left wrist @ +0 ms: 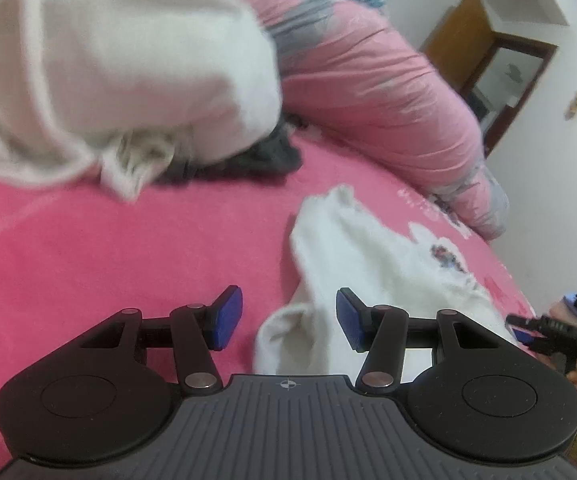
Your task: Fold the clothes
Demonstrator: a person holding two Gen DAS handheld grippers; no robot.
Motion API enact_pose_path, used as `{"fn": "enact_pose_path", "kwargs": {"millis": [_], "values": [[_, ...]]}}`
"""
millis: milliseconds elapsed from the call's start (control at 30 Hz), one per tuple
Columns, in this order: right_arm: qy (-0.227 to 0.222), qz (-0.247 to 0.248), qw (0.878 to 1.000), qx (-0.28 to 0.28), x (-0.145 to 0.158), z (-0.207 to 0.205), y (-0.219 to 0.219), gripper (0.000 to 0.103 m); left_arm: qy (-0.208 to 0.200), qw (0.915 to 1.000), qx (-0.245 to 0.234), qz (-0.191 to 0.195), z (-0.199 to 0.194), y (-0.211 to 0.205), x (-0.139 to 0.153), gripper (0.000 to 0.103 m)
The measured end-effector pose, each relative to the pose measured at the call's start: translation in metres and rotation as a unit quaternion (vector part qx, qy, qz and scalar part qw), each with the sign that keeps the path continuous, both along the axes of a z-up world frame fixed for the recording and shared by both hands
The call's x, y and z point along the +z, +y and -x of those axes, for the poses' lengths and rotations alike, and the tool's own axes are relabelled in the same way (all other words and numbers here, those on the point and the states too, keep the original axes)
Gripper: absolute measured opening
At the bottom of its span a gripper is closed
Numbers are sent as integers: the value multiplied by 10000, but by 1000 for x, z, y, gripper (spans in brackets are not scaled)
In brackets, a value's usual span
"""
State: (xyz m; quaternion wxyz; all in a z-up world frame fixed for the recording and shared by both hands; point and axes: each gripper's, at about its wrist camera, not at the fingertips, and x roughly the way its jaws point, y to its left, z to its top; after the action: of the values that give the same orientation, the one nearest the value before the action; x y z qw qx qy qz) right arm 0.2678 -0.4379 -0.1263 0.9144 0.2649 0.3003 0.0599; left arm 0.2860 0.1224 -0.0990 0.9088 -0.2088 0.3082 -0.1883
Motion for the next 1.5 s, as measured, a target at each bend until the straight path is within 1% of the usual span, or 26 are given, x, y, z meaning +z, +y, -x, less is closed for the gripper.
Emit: {"fn": "enact_pose_path", "kwargs": {"millis": [33, 67, 100, 133, 200, 267, 333, 433, 500, 533, 567, 600, 633, 667, 700, 733, 767, 867, 1000, 1133, 1267, 1333, 1400, 1500], "values": [[-107, -297, 9995, 11, -2, 5, -8, 64, -12, 9999, -109, -9, -5, -2, 7, 53], [-218, -561, 9982, 39, -5, 11, -16, 65, -24, 9998, -219, -19, -9, -4, 14, 56], [-232, -701, 9972, 100, -7, 16, -21, 65, -26, 9994, -329, -49, -15, -6, 21, 61], [-233, -826, 9962, 165, -10, 20, -25, 66, 10, 9989, -442, -159, -24, -13, 25, 63], [-112, -1044, 9942, 246, -16, 23, -30, 69, 75, 9976, -596, -349, -45, -28, 28, 63], [-107, -1178, 9926, 269, -20, 23, -33, 69, 127, 9963, -689, -497, -65, -41, 27, 63], [-132, -1185, 9921, 385, -19, 22, -30, 69, 100, 9965, -675, -473, -71, -45, 25, 63], [-138, -1117, 9920, 567, -17, 20, -23, 67, 60, 9969, -653, -438, -79, -49, 21, 58], [-150, -1025, 9925, 647, -16, 19, -18, 62, 33, 9971, -639, -414, -84, -52, 19, 47], [-139, -988, 9927, 676, -16, 18, -15, 57, 19, 9972, -632, -402, -87, -54, 17, 46], [-137, -952, 9930, 689, -17, 16, -13, 45, 6, 9973, -625, -390, -90, -55, 16, 41], [-137, -918, 9932, 701, -17, 14, -10, 37, -8, 9974, -618, -378, -92, -57, 15, 33], [-158, -853, 9937, 706, -16, 13, -7, 18, -21, 9975, -610, -366, -95, -59, 14, 27], [-181, -784, 9942, 709, -16, 13, -4, 10, -35, 9975, -603, -354, -98, -60, 12, 12], [-246, -689, 9950, 681, -14, 14, -2, 8, -48, 9976, -596, -342, -100, -62, 11, 5], [-317, -591, 9956, 649, -12, 16, 0, 2, -62, 9977, -589, -330, -103, -63, 10, 3], [-414, -514, 9960, 602, -10, 20, 2, 1, -75, 9978, -582, -318, -106, -65, 9, 0], [-667, -418, 9962, 382, -3, 30, 2, 0, -122, 9980, -550, -278, -113, -69, 6, 0], [-879, -355, 9954, 139, 5, 35, -1, 0, -301, 9990, -291, -165, -103, -61, 14, 0], [-1150, -180, 9932, 96, 25, 27, 0, 0, -520, 9986, -128, -34, -107, -58, 31, 0], [-1373, -2, 9904, 141, 46, 7, 2, 0, -638, 9979, -26, -81, -123, -59, 40, 0], [-1351, 27, 9907, 149, 47, -8, 2, 0, -558, 9982, 40, -202, -134, -64, 34, 0], [-1187, 205, 9927, 103, 36, -26, 4, 0, -395, 9984, 99, -390, -147, -71, 21, 0], [-646, 324, 9974, -21, 0, -51, 5, 0, -82, 9970, 159, -751, -163, -83, -5, 0]]}}
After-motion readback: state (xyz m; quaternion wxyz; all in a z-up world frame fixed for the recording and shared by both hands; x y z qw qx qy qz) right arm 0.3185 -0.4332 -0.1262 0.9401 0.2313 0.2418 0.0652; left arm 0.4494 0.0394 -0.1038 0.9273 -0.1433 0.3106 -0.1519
